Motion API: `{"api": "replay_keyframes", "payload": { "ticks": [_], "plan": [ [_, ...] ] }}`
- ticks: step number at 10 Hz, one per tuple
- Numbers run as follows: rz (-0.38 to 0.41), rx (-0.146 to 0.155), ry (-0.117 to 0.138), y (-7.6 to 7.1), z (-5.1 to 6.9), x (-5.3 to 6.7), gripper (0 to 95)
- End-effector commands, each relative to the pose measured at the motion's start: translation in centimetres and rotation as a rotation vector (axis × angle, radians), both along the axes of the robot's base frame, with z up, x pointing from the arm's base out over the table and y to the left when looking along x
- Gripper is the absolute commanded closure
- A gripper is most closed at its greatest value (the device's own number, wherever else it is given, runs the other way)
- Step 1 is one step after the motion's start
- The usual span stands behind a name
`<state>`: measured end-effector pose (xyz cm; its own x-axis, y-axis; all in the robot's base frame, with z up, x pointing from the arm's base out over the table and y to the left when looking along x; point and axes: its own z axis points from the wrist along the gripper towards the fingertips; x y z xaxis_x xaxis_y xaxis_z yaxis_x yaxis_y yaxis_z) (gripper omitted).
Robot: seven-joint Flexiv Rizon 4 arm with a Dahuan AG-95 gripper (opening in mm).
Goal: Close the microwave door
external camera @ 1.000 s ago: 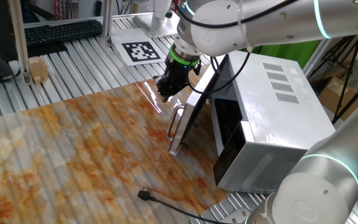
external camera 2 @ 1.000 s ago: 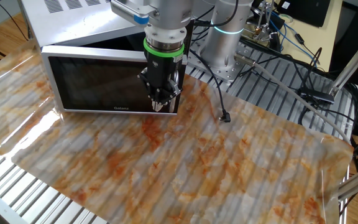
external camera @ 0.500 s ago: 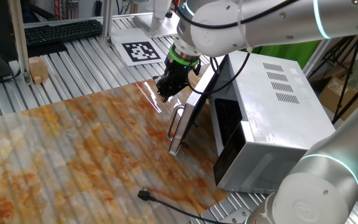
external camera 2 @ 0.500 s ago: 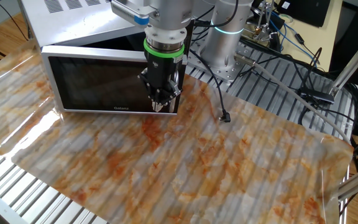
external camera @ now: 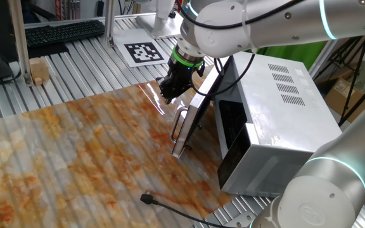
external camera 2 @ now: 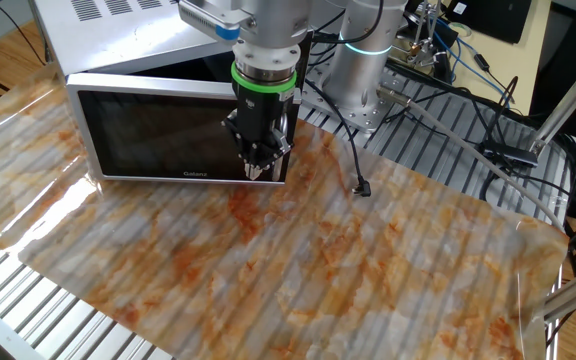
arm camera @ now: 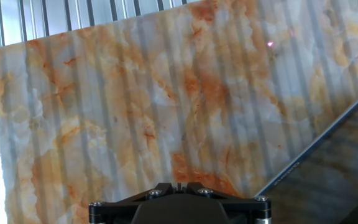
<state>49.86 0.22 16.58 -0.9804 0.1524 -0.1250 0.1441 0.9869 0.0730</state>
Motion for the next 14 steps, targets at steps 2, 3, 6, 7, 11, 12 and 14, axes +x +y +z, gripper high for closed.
{"api": "replay_keyframes", "payload": {
  "ticks": [2, 3, 6, 7, 11, 12, 14],
  "plan": [
    [0.001, 0.0, 0.002, 0.0, -0.01, 0.01, 95.0],
    [0.001, 0.0, 0.002, 0.0, -0.02, 0.01, 95.0],
    [0.002, 0.001, 0.004, 0.03, -0.09, 0.05, 95.0],
    [0.002, 0.0, 0.004, 0.04, -0.11, 0.05, 95.0],
    [0.035, -0.003, 0.044, 0.04, -0.12, 0.05, 95.0],
    [0.047, -0.007, 0.046, 0.04, -0.12, 0.05, 95.0],
    [0.073, -0.011, 0.037, 0.02, -0.13, 0.36, 95.0]
  ]
}}
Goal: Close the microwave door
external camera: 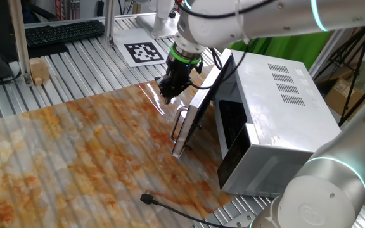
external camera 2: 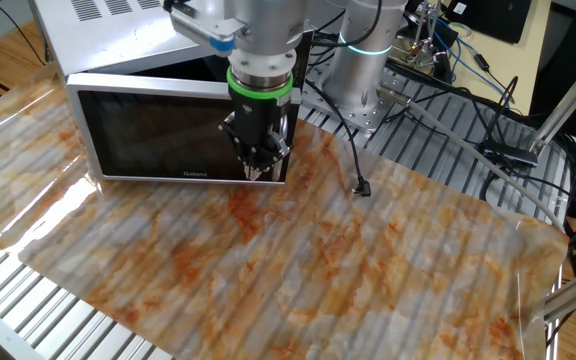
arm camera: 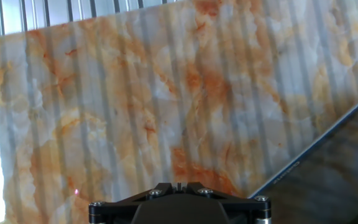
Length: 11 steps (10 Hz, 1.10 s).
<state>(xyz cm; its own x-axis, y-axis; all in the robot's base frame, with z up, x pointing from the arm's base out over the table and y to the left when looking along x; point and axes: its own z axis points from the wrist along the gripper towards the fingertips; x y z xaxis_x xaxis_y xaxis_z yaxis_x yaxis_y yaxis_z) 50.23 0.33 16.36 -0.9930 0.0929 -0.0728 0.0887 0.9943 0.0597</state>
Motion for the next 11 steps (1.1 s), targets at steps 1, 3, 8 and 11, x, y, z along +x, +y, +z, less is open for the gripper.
{"api": "replay_keyframes", "payload": {
  "ticks": [1, 3, 8, 11],
  "plan": [
    [0.014, -0.003, -0.016, -0.1, 0.1, 0.1, 95.0],
    [0.012, -0.003, -0.015, -0.2, 0.0, 0.9, 95.0],
    [0.016, -0.006, -0.012, -0.3, -0.4, 2.8, 95.0],
    [0.013, -0.006, -0.002, -0.4, -0.5, 3.4, 95.0]
  ]
}}
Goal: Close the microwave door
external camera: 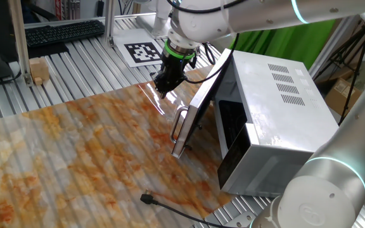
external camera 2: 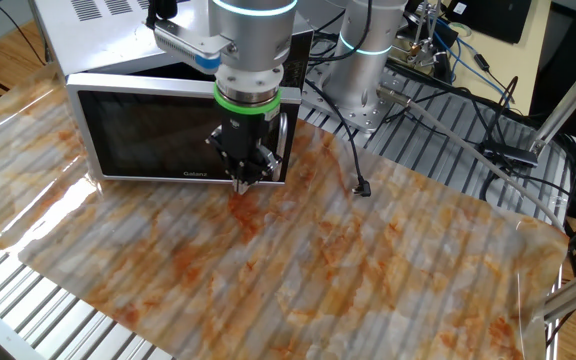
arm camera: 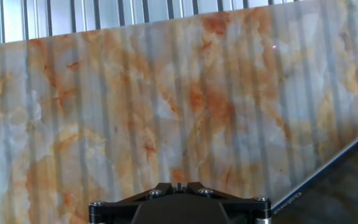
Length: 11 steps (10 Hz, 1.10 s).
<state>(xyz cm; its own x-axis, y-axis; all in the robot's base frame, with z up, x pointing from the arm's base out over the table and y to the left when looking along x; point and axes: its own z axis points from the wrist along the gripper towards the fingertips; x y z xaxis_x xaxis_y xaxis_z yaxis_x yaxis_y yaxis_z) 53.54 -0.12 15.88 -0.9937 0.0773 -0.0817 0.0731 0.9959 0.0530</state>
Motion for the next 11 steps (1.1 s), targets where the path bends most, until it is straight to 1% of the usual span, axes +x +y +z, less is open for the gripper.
{"api": "replay_keyframes", "payload": {
  "ticks": [1, 2, 3, 4, 6, 7, 11],
  "plan": [
    [-0.002, 0.001, 0.016, 0.0, 0.1, 0.0, 95.0],
    [0.003, 0.002, 0.028, 0.0, 0.3, -0.1, 95.0],
    [0.009, 0.002, 0.033, -0.1, 0.5, -0.2, 95.0],
    [0.017, 0.002, 0.035, -0.3, 1.0, -0.6, 95.0],
    [0.027, 0.003, 0.035, -0.4, 1.5, -1.2, 95.0],
    [0.037, 0.003, 0.032, -0.4, 1.7, -1.7, 95.0],
    [0.04, 0.001, 0.03, 0.0, 1.4, -3.1, 95.0]
  ]
}}
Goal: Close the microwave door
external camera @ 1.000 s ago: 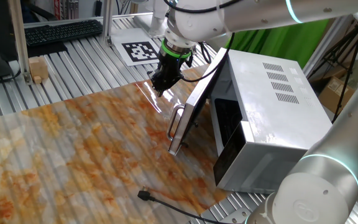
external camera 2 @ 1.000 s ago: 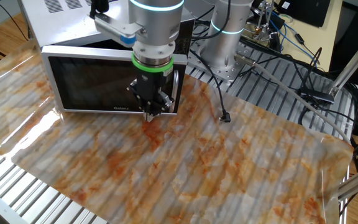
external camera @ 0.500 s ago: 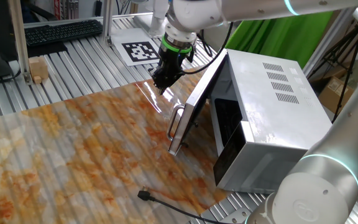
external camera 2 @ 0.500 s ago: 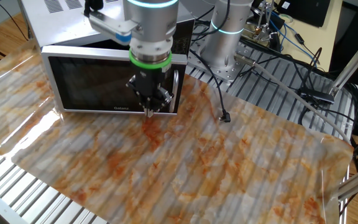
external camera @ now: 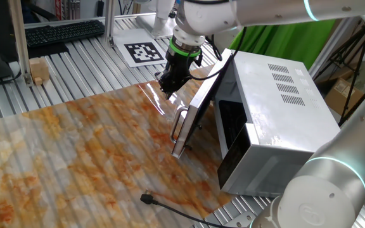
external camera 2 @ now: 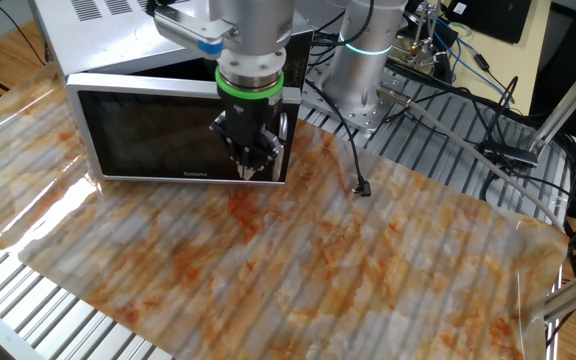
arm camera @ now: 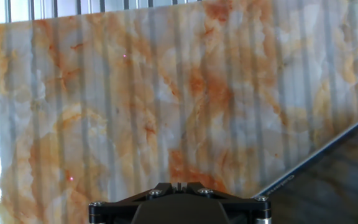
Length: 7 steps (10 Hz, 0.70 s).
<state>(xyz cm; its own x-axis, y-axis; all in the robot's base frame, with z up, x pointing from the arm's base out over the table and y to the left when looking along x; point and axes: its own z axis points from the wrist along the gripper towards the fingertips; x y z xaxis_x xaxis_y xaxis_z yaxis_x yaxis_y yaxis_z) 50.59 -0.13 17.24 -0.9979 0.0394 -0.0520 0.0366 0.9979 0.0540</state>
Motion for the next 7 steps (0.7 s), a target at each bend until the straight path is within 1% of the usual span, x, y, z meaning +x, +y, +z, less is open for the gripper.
{"api": "replay_keyframes", "payload": {
  "ticks": [1, 4, 7],
  "plan": [
    [0.003, -0.004, 0.001, 0.0, 0.1, -0.8, 95.0],
    [0.015, -0.009, 0.001, -0.1, 0.3, -2.1, 95.0],
    [0.031, -0.018, 0.001, -0.5, 1.0, -3.2, 95.0]
  ]
}}
